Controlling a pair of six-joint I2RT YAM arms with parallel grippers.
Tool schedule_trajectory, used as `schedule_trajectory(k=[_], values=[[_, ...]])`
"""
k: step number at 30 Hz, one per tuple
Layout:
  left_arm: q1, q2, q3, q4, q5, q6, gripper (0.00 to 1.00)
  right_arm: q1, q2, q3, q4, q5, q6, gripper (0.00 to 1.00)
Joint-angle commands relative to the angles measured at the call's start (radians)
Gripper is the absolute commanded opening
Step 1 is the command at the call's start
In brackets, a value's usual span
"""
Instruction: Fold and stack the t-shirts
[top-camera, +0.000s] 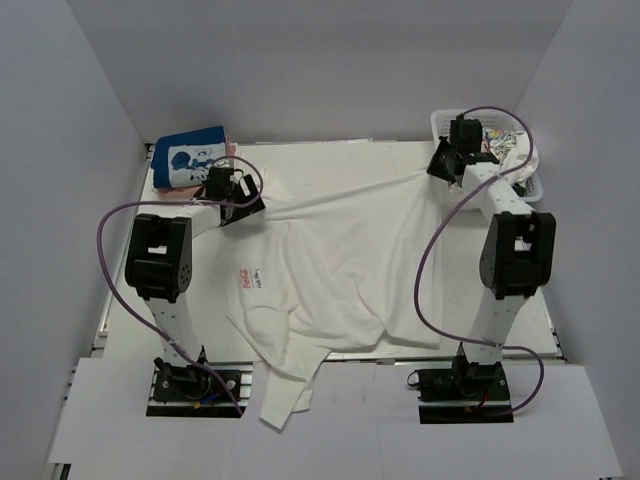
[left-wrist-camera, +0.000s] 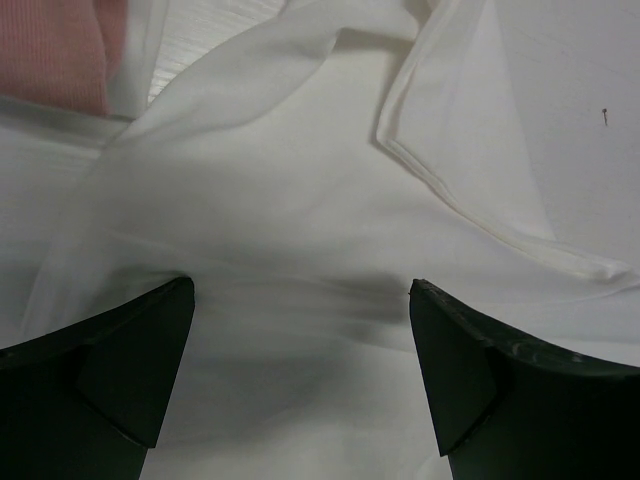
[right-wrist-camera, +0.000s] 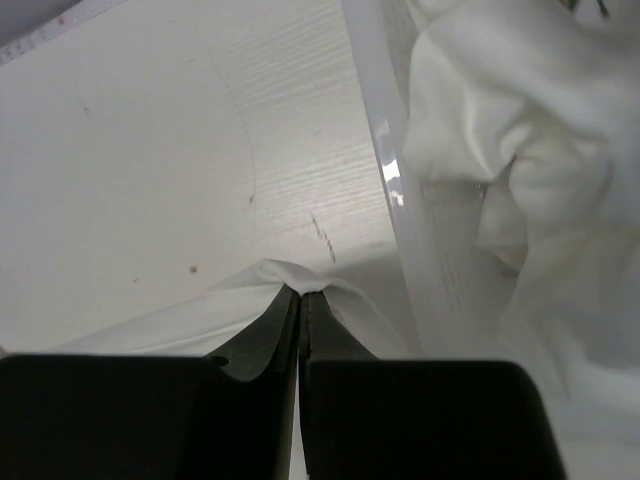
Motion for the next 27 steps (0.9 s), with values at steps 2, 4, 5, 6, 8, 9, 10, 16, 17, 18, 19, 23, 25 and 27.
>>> schedule_trajectory(k=[2, 4, 5, 6, 8, 9, 10, 16, 17, 18, 19, 23, 25, 27], values=[[0.021, 0.07, 0.012, -0.099, -0.079, 0.004, 1.0, -0.026, 0.16, 0.217, -0.066, 0.131, -0.111, 0.0], [0.021, 0.079, 0.049, -0.099, -0.079, 0.013, 1.0, -0.021, 0.21, 0.257, -0.08, 0.108, -0.159, 0.02], [0.021, 0.079, 0.063, -0.099, -0.079, 0.022, 1.0, -0.015, 0.213, 0.304, -0.095, 0.05, -0.186, 0.07], [0.021, 0.088, 0.095, -0.108, -0.079, 0.031, 1.0, -0.007, 0.21, 0.303, -0.092, 0.037, -0.206, 0.16], [0.011, 0.088, 0.124, -0.108, -0.079, 0.045, 1.0, 0.005, 0.15, 0.242, -0.044, 0.008, -0.234, 0.57], [0.011, 0.078, 0.147, -0.108, -0.015, 0.054, 1.0, 0.035, 0.048, 0.126, 0.008, -0.053, -0.284, 0.9], [0.011, 0.078, 0.147, -0.108, -0.014, 0.054, 1.0, 0.046, 0.047, 0.125, 0.009, -0.053, -0.285, 0.9], [0.002, -0.103, 0.089, -0.105, 0.076, 0.054, 1.0, 0.103, -0.242, -0.193, 0.139, -0.135, -0.208, 0.9], [0.002, -0.137, 0.065, -0.105, 0.097, 0.044, 1.0, 0.103, -0.297, -0.256, 0.144, -0.144, -0.196, 0.9], [0.002, -0.172, 0.007, -0.114, 0.107, 0.025, 1.0, 0.108, -0.349, -0.284, 0.162, -0.153, -0.185, 0.9], [0.002, -0.245, -0.029, -0.114, 0.13, 0.025, 1.0, 0.117, -0.397, -0.374, 0.168, -0.168, -0.158, 0.9], [-0.016, -0.413, -0.201, -0.125, 0.16, -0.047, 1.0, 0.145, -0.515, -0.499, 0.144, -0.152, -0.133, 0.9], [-0.028, -0.468, -0.306, -0.125, 0.174, -0.068, 1.0, 0.163, -0.577, -0.584, 0.129, -0.149, -0.104, 0.9], [-0.041, -0.528, -0.403, -0.107, 0.184, -0.087, 1.0, 0.18, -0.607, -0.631, 0.144, -0.165, -0.081, 0.9]])
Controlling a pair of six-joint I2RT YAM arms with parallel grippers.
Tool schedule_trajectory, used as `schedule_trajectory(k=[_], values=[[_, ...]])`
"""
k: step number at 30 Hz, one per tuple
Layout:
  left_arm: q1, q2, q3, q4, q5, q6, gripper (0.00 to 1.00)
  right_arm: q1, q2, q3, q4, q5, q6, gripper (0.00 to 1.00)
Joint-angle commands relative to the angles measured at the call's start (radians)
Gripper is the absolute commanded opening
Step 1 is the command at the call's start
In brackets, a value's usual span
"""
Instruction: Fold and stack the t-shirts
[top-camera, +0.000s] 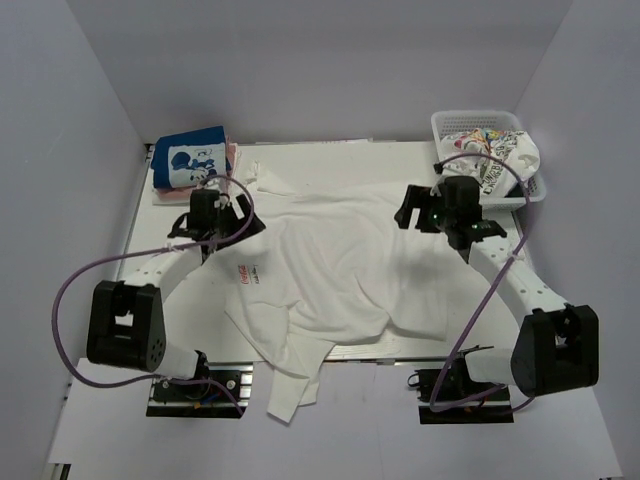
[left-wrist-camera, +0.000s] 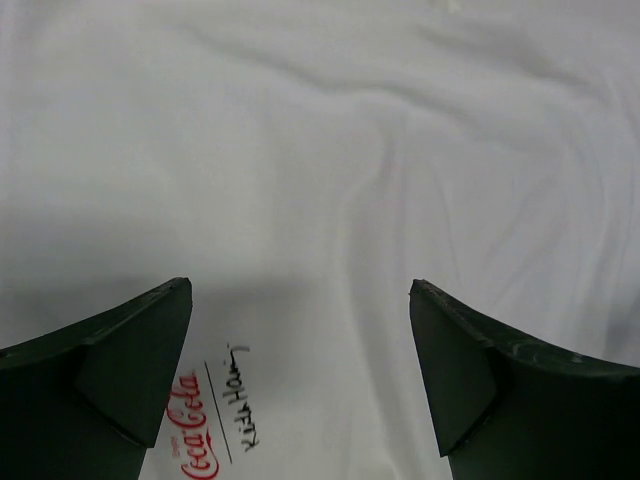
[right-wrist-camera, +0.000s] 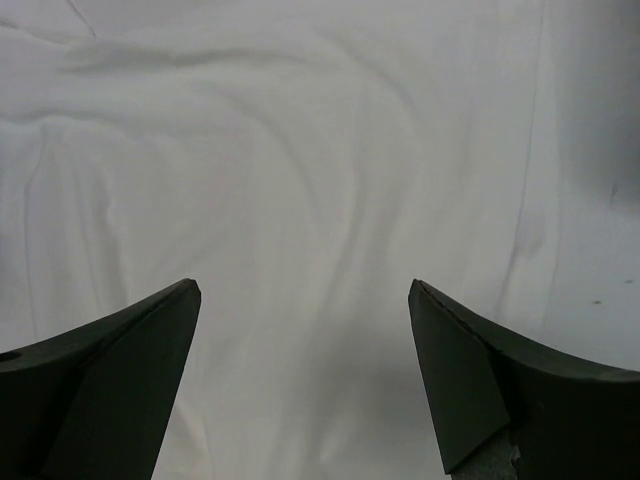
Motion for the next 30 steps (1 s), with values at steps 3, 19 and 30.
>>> schedule_trajectory(k=[3, 19, 30], values=[[-0.031, -0.066, -0.149, -0.002, 0.058, -0.046, 1.0, 0.062, -0.021, -0.164, 0.067, -0.094, 0.076, 0.9], [0.0, 0.302, 0.082, -0.248, -0.248, -0.058, 1.0, 0.116, 0.376, -0.055, -0.034, 0.139, 0.124, 0.9], [0.065, 0.474, 0.418, -0.341, -0.437, 0.057, 1.0, 0.104, 0.597, 0.233, -0.111, 0.254, 0.064, 0.9]])
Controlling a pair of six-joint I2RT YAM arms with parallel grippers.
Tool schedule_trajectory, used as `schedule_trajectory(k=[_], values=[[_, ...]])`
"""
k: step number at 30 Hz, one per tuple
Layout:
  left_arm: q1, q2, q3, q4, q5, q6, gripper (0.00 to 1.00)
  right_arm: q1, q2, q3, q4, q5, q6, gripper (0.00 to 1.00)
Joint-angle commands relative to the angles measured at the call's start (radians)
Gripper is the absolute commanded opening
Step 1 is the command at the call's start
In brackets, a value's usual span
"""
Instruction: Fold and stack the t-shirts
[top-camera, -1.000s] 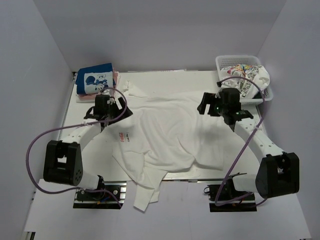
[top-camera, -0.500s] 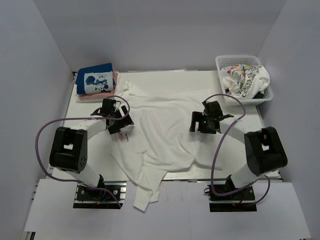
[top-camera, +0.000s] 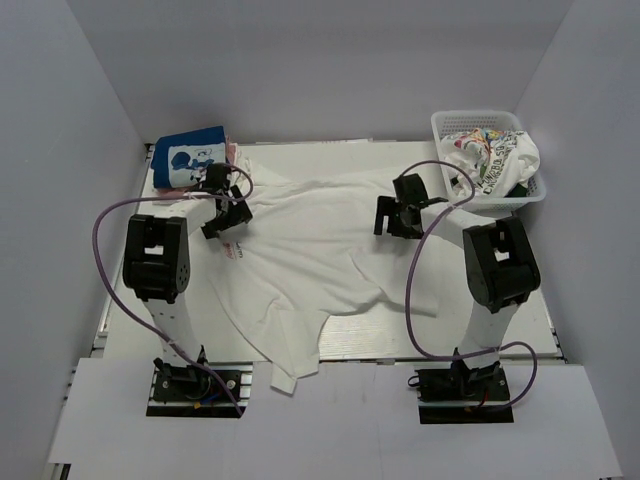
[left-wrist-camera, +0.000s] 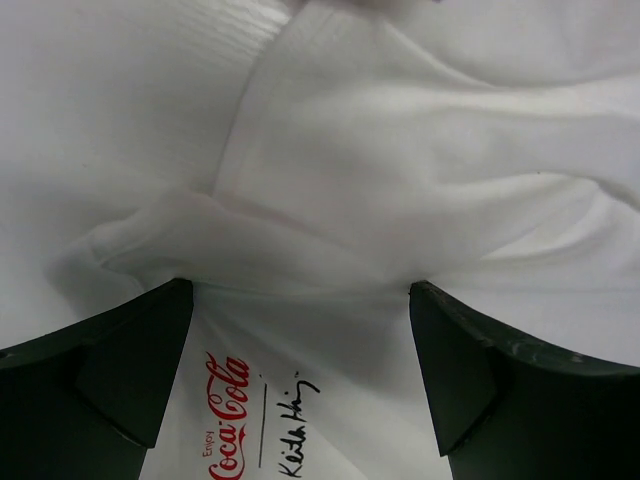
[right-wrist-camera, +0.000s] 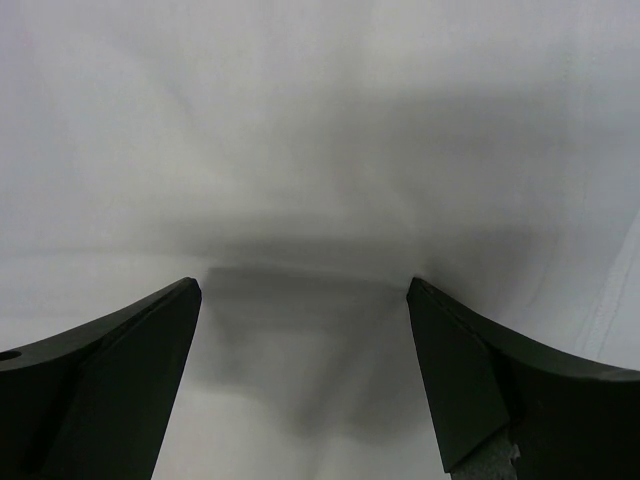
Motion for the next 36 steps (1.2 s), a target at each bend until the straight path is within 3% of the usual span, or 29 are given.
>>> schedule_trajectory(k=[1, 4, 8, 15, 16, 19, 22, 26, 31, 36], values=[[0.025, 0.013, 0.056, -0.036, -0.107, 0.092, 1.0, -0.015, 0.069, 0.092, -0.071, 0.078, -0.061, 0.9], [0.025, -0.01, 0.1, -0.051, -0.044, 0.119, 1.0, -0.011, 0.05, 0.126, -0.079, 0.08, -0.084, 0.9], [-0.012, -0.15, 0.016, -0.023, 0.106, 0.132, 1.0, -0.008, -0.076, 0.038, -0.025, 0.011, -0.087, 0.9], [-0.067, -0.515, -0.275, 0.009, 0.398, 0.005, 1.0, 0.011, -0.368, -0.211, -0.037, -0.052, 0.018, 0.9], [-0.067, -0.547, -0.313, 0.024, 0.521, -0.041, 1.0, 0.021, -0.386, -0.26, -0.039, -0.061, 0.025, 0.9], [-0.126, -0.68, -0.48, 0.086, 0.696, -0.121, 1.0, 0.05, -0.522, -0.38, -0.007, -0.197, 0.045, 0.9], [-0.19, -0.8, -0.645, 0.07, 0.685, -0.196, 1.0, 0.103, -0.616, -0.472, 0.053, -0.294, 0.013, 0.9], [-0.23, -0.869, -0.821, 0.04, 0.687, -0.285, 1.0, 0.165, -0.621, -0.492, 0.029, -0.264, 0.014, 0.9], [-0.276, -0.954, -0.821, -0.124, 0.503, -0.321, 1.0, 0.171, -0.573, -0.543, 0.041, -0.17, 0.081, 0.9], [-0.297, -0.887, -0.864, -0.108, 0.371, -0.368, 1.0, 0.167, -0.481, -0.532, 0.042, -0.133, 0.111, 0.9]])
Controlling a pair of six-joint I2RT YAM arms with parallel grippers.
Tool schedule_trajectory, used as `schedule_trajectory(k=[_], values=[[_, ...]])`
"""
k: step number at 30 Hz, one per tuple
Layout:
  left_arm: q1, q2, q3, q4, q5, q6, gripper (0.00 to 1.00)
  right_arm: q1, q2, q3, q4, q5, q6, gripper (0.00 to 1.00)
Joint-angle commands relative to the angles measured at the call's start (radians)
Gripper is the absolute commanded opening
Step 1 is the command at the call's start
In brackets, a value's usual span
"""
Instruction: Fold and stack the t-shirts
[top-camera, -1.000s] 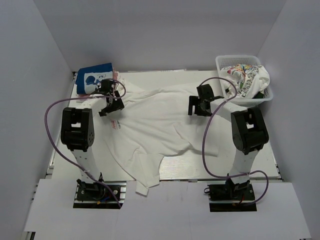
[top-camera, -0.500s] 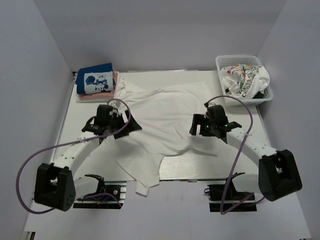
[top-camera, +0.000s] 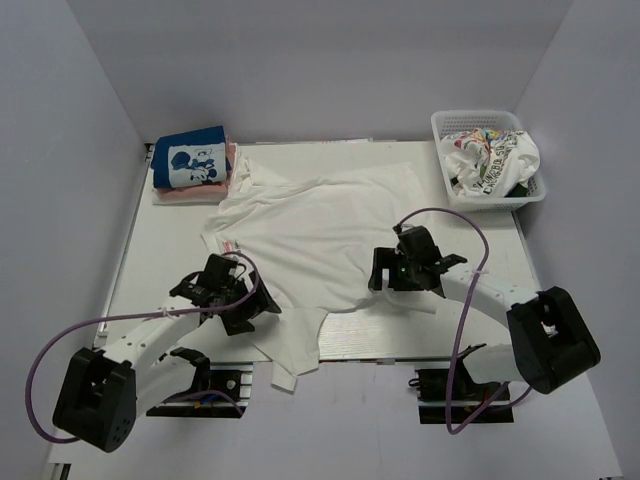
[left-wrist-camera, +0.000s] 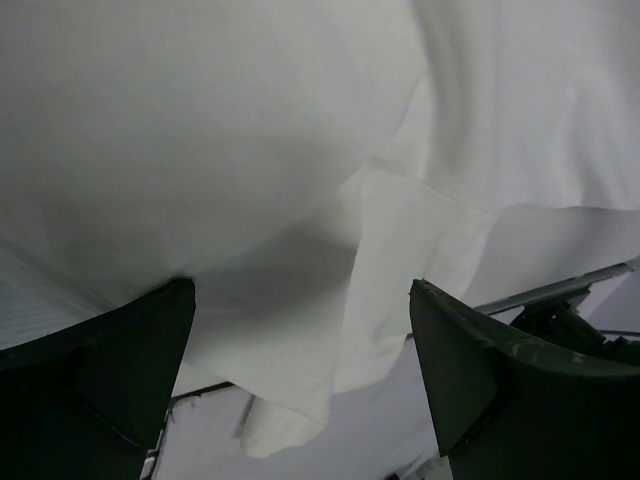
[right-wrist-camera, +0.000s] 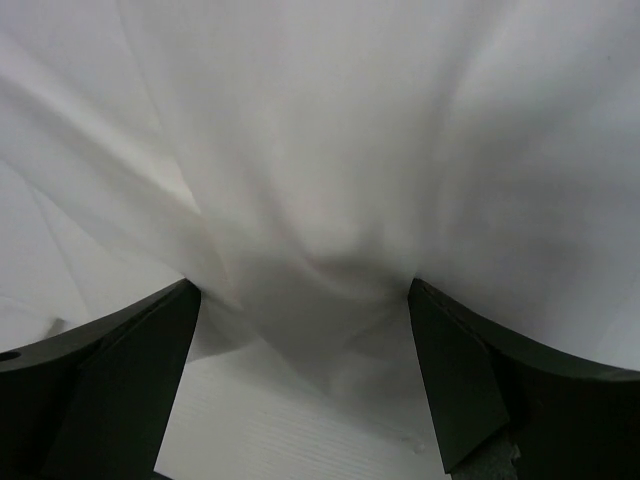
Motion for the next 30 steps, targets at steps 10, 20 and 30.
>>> schedule_trajectory(k=[10, 20, 30], values=[[-0.026, 0.328, 0.159, -0.192, -0.408, -0.198, 1.0, -0.022, 0.082, 0.024, -0.073, 0.213, 0.069, 0.9], [0.02, 0.467, 0.385, -0.611, -0.907, -0.425, 1.0, -0.053, 0.049, 0.056, -0.116, 0.247, 0.029, 0.9], [0.007, 0.243, 0.512, -0.21, -0.628, 0.092, 1.0, -0.052, -0.274, 0.046, -0.082, 0.268, -0.008, 0.9]])
